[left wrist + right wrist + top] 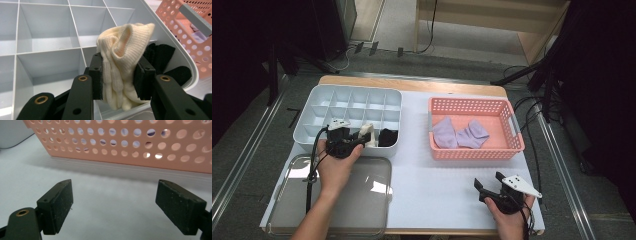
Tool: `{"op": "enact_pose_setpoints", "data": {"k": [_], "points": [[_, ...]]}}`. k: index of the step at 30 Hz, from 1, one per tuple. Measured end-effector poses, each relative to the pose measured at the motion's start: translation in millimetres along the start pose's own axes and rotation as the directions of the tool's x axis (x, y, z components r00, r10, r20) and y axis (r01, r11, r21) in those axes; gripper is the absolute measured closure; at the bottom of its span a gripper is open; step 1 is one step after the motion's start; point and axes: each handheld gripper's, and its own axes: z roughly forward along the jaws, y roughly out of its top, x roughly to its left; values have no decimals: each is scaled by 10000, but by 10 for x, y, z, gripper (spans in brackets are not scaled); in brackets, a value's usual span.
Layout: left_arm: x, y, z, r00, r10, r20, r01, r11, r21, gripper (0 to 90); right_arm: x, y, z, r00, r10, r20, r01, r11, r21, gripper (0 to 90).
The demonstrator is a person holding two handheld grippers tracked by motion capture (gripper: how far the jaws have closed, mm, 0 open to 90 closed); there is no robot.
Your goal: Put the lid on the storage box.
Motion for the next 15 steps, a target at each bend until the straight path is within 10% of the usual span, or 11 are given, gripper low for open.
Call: {"op": "enact_pose_setpoints", "data": {"k": [11,15], "points": [[-59,3,-8,9997,205,-127,-203,9997,125,447,0,-1,-1,10000,23,31,-23,10000,13,151],[-48,13,-10,9998,180,108,-182,9996,238,726,1,-1,0,10000,14,28,-14,10000,20,152]]}}
